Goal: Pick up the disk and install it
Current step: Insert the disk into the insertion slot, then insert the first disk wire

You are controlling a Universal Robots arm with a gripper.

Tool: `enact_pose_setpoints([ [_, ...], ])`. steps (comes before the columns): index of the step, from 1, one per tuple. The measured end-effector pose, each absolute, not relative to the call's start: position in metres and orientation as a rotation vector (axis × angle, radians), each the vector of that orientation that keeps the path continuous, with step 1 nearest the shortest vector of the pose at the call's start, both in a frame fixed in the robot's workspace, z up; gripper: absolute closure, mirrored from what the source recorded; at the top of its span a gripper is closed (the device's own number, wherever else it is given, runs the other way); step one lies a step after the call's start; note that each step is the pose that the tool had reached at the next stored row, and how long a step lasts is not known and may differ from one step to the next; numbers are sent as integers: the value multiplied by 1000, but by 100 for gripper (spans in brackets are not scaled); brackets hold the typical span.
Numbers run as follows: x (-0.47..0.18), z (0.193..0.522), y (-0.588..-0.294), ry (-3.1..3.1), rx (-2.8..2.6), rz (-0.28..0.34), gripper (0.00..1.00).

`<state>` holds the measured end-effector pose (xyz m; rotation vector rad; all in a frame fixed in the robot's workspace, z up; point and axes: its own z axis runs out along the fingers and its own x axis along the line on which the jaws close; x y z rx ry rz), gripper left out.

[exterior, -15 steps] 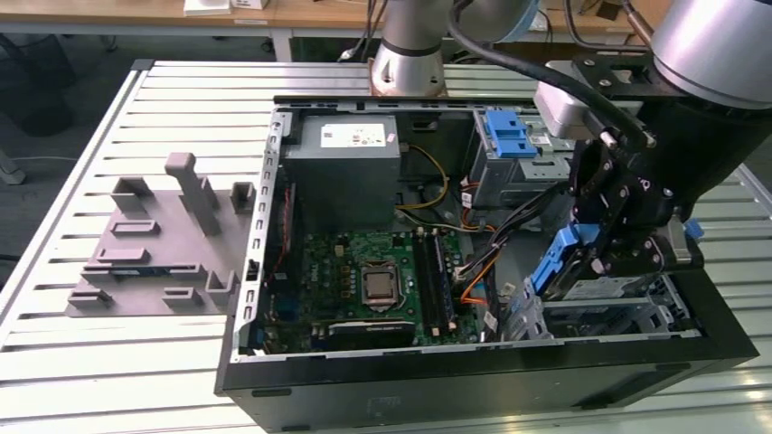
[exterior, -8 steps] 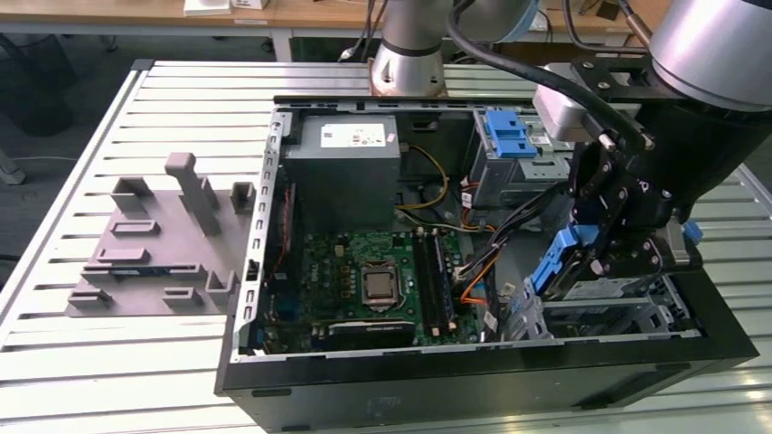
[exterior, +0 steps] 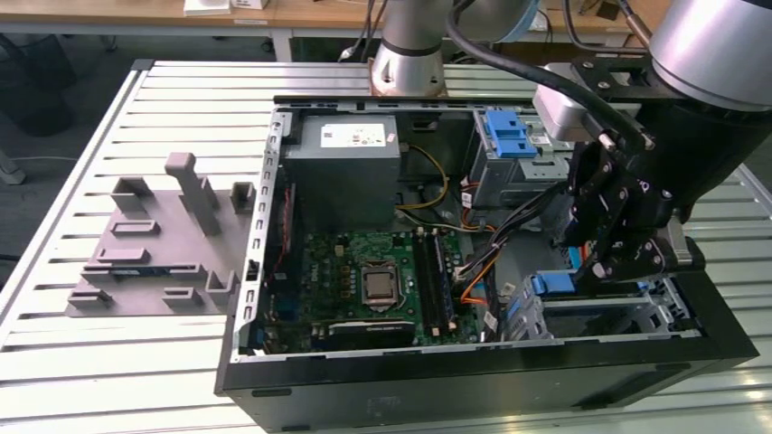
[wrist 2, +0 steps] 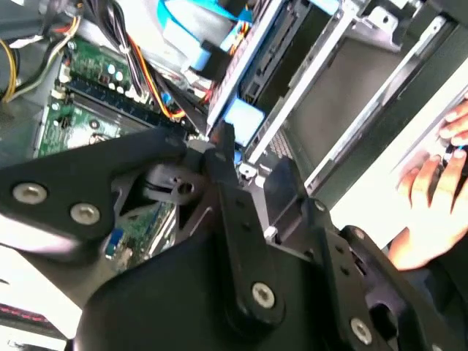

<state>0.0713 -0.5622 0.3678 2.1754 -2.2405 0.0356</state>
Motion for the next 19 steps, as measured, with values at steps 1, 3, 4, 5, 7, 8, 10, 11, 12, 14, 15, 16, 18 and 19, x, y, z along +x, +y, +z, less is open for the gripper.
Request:
enact_pose_setpoints([
  [1, 71, 368, -562, -2241, 2175, 36, 56],
  [3, 71, 368, -562, -2240, 2175, 36, 56],
  [4, 71, 368, -562, -2240, 2175, 36, 58],
  [5, 71, 368, -562, -2240, 2175, 36, 58],
  [7, 71, 368, -562, -2240, 2175, 36, 70],
  [8, 71, 368, -562, -2240, 2175, 36, 70],
  [10, 71, 368, -562, -2240, 2175, 36, 82],
  [11, 71, 368, -562, -2240, 2175, 36, 88],
  [12, 71, 368, -562, -2240, 2175, 36, 88],
  [14, 71, 368, -562, -2240, 2175, 36, 89],
  [15, 71, 368, -562, -2240, 2175, 36, 89],
  [16, 71, 368, -562, -2240, 2175, 36, 89],
  [18, 71, 368, -562, -2240, 2175, 36, 89],
  [19, 71, 368, -562, -2240, 2175, 36, 89],
])
